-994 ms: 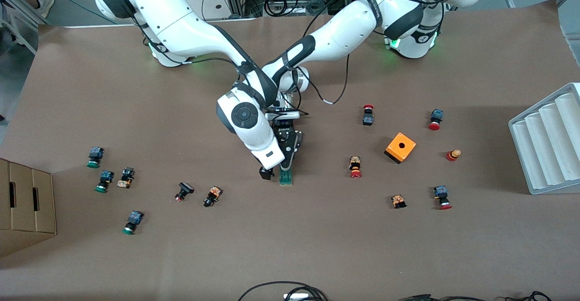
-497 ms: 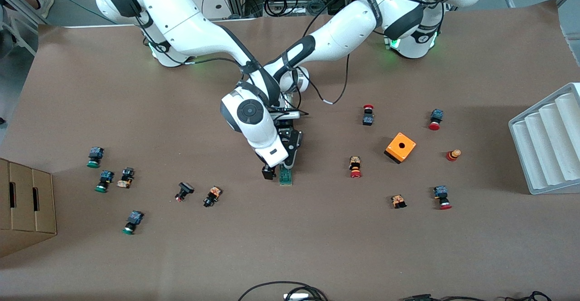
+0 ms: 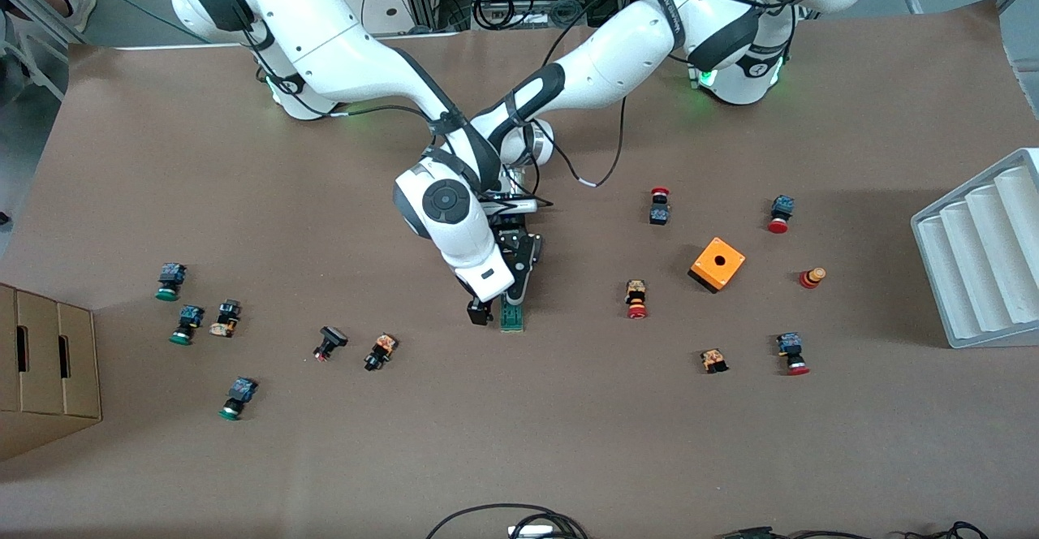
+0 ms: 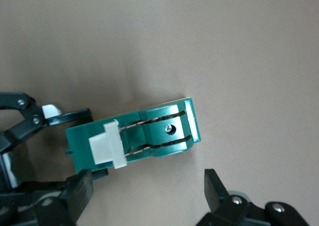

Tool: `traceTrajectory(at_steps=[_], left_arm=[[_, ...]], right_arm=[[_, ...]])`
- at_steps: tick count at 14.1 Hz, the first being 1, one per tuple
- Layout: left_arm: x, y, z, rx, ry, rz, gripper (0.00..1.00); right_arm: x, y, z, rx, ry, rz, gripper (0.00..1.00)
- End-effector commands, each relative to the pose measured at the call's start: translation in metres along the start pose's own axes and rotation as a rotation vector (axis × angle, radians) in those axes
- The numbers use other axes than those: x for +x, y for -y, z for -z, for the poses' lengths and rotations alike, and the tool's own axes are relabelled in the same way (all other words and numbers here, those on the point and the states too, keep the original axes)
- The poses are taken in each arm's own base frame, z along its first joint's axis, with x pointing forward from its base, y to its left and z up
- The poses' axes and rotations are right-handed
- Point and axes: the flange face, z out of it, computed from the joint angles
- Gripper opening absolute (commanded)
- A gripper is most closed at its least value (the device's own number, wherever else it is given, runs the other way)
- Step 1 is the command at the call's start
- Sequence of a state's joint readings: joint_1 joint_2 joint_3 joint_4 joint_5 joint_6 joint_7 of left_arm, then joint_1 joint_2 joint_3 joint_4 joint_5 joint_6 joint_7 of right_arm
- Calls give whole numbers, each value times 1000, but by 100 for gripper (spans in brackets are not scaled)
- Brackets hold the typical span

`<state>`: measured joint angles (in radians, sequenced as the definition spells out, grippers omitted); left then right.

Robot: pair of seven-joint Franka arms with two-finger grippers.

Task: Close load switch with both arms
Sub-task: 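Grasp the white handle with the right gripper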

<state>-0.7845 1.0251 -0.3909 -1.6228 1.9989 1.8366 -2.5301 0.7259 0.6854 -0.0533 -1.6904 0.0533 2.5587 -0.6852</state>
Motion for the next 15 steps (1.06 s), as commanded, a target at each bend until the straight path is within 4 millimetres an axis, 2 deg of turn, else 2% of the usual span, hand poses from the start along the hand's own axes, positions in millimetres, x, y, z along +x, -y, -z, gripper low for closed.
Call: traceTrajectory(at_steps=[1, 7, 15], left_arm=[[-2, -5, 0, -4, -29, 15, 61], [-2, -5, 0, -4, -29, 15, 61], [-2, -5, 0, -4, -29, 15, 61]], right_arm=[[4, -1, -6, -33, -13, 3, 100], [11, 0, -4, -48, -15, 10, 100], [18, 14, -15, -45, -2, -6, 100]])
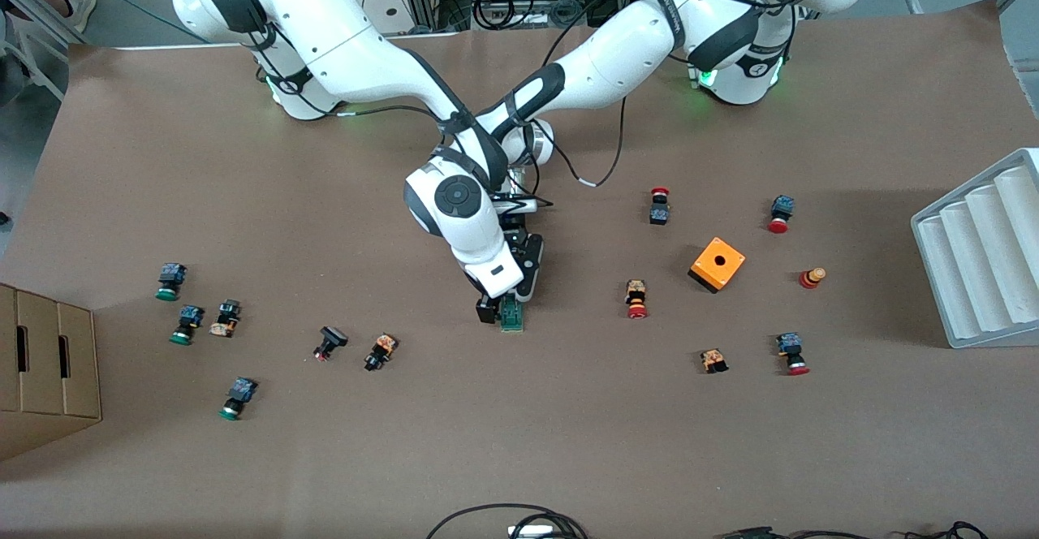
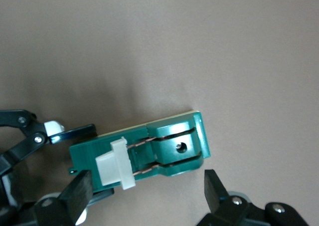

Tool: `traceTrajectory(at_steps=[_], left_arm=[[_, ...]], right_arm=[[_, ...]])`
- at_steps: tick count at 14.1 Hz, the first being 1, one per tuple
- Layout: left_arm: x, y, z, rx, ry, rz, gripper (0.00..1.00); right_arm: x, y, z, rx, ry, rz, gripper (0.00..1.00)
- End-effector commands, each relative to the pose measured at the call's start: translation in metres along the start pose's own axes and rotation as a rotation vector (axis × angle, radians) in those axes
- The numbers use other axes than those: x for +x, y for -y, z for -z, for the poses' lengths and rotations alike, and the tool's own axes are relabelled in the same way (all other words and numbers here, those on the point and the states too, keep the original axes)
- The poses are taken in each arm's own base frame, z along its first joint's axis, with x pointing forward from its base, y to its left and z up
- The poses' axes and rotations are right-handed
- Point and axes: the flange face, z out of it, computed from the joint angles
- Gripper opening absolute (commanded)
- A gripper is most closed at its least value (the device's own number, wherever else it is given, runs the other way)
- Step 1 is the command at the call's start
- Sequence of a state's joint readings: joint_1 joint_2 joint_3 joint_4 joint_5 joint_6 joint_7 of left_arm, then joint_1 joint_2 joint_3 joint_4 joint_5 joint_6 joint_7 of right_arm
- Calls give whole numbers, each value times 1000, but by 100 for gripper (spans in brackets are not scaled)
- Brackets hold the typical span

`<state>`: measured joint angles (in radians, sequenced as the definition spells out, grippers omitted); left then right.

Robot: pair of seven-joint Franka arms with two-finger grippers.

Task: Close load switch with both arms
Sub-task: 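Swing the white handle up with the right gripper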

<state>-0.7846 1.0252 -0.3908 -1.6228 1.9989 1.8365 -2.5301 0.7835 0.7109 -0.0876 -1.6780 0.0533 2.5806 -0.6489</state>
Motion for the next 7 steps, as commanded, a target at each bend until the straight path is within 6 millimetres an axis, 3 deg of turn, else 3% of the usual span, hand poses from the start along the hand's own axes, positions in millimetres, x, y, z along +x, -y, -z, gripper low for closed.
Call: traceTrajectory(at_steps=[1, 7], left_arm=[[-2, -5, 0, -5, -29, 15, 61], [-3, -4, 0, -5, -29, 13, 61]], right_arm=[[5, -1, -6, -26, -5, -6, 100], [6, -1, -6, -28, -10, -7, 100]])
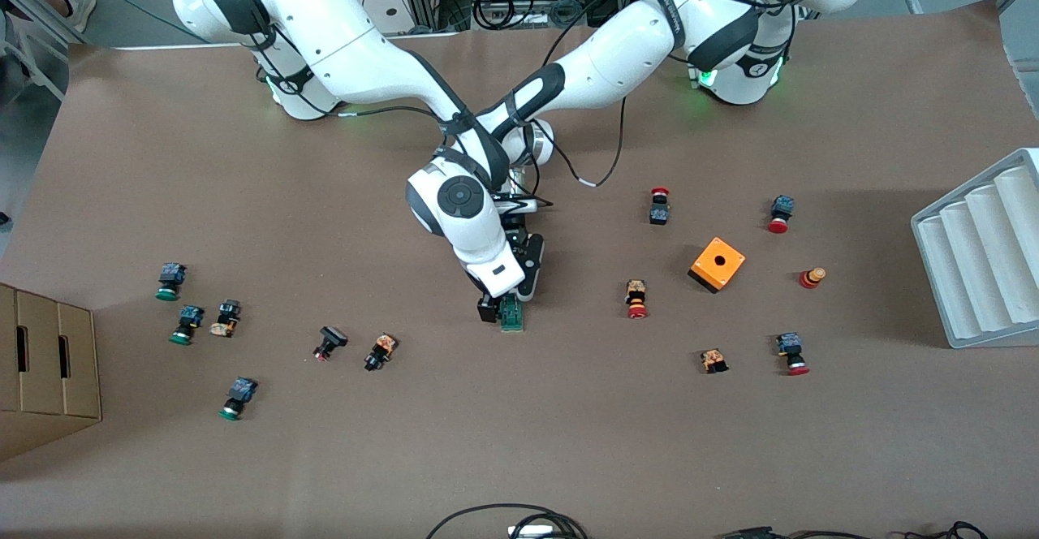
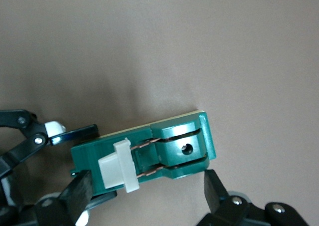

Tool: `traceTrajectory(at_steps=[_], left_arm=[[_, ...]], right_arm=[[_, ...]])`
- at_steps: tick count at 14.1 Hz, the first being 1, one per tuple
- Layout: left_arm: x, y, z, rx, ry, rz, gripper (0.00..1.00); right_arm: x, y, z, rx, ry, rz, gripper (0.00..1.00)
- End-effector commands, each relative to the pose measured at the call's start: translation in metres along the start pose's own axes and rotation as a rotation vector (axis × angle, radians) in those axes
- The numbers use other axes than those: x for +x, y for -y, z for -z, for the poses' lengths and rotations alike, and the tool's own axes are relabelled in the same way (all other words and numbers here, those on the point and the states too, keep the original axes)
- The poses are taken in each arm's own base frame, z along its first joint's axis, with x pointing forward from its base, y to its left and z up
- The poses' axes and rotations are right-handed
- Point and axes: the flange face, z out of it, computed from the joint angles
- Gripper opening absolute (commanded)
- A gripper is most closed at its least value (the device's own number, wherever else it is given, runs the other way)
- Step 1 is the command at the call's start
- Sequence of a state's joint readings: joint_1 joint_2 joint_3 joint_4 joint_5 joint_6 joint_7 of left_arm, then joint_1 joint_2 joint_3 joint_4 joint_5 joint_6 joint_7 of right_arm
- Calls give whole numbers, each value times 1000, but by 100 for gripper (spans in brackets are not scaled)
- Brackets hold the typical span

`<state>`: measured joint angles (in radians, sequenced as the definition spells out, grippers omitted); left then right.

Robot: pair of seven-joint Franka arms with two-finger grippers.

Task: Close load switch with both arms
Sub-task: 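Swing the white handle up with the right gripper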

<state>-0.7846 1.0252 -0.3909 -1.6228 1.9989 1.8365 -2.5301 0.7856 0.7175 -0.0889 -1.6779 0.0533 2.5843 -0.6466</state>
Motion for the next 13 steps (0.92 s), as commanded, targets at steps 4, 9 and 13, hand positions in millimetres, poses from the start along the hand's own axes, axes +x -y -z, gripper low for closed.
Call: traceTrajectory(at_steps=[4, 9, 13], left_arm=[[-2, -5, 0, -5, -29, 15, 61], [-3, -4, 0, -5, -29, 13, 61], [0, 0, -7, 4, -40, 10, 61]], right_arm=[[7, -2, -3, -33, -17, -7, 100], [9, -4, 0, -38, -25, -7, 100], [9, -4, -2, -39, -24, -6, 95]])
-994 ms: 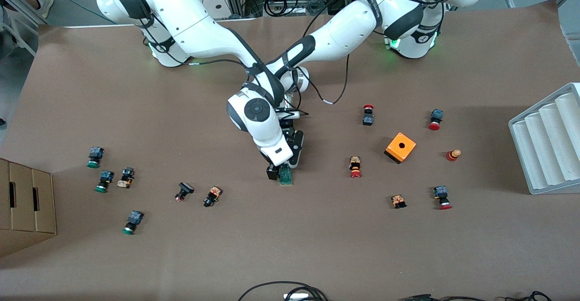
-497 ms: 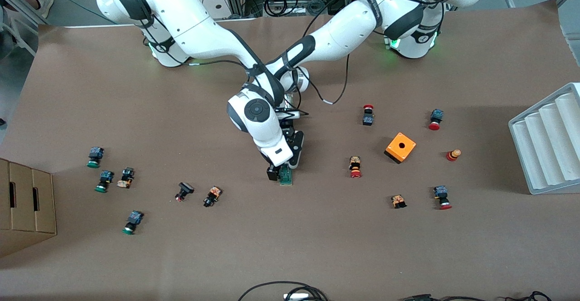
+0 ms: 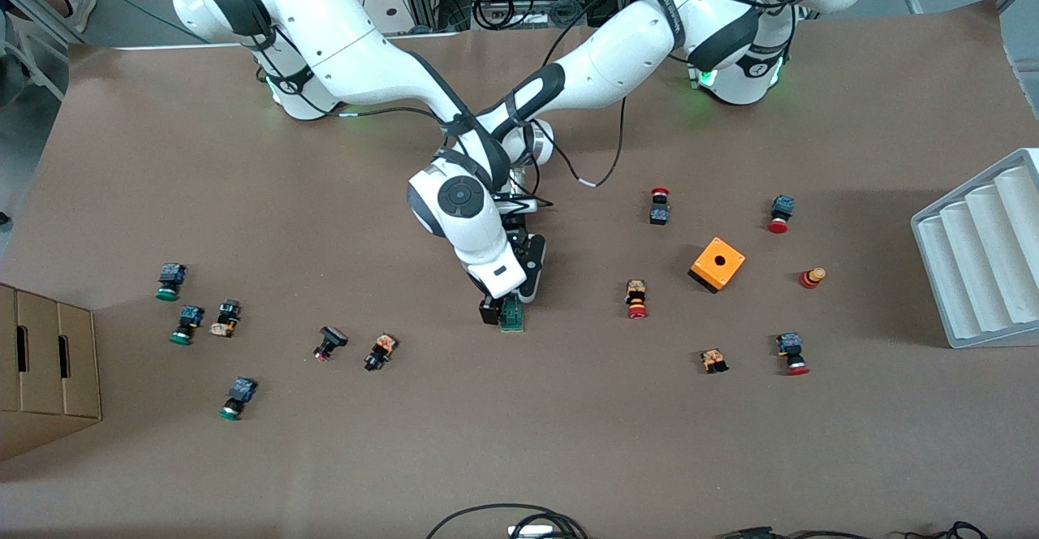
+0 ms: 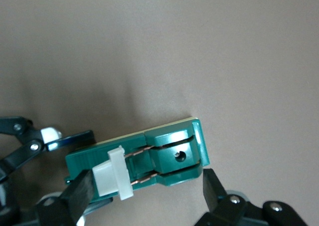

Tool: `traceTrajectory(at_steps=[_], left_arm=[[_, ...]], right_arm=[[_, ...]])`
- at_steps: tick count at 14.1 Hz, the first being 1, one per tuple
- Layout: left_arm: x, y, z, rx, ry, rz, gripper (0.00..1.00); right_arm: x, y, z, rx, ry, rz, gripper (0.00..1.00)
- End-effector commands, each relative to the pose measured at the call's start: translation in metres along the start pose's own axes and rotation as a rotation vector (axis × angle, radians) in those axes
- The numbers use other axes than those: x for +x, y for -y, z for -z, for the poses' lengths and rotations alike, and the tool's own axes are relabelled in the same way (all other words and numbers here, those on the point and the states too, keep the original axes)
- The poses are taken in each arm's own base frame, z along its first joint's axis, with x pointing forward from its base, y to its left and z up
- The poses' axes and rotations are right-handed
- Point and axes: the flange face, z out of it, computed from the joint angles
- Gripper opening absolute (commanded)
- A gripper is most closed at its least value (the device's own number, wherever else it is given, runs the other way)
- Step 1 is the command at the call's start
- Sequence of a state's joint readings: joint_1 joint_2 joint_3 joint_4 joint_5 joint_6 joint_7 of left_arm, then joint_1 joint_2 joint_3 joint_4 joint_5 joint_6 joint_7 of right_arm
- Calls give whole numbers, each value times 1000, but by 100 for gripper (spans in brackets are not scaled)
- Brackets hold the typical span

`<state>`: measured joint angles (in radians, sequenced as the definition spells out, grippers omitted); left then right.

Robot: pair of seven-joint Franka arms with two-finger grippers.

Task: Close load switch with both arms
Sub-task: 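Swing the white handle up with the right gripper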

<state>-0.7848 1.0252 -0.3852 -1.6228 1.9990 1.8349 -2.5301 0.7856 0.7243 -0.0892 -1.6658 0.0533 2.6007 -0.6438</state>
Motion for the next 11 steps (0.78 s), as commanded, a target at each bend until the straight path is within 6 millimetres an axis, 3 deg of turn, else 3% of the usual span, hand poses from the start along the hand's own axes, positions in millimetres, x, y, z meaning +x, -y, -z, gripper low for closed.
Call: traceTrajectory(at_steps=[1, 11], left_arm=[[-2, -2, -3, -2, -34, 11, 61], [-2, -2, -3, -2, -34, 11, 61]], right_arm=[[4, -1, -5, -26, -5, -3, 93], [6, -2, -3, -31, -9, 2, 82]])
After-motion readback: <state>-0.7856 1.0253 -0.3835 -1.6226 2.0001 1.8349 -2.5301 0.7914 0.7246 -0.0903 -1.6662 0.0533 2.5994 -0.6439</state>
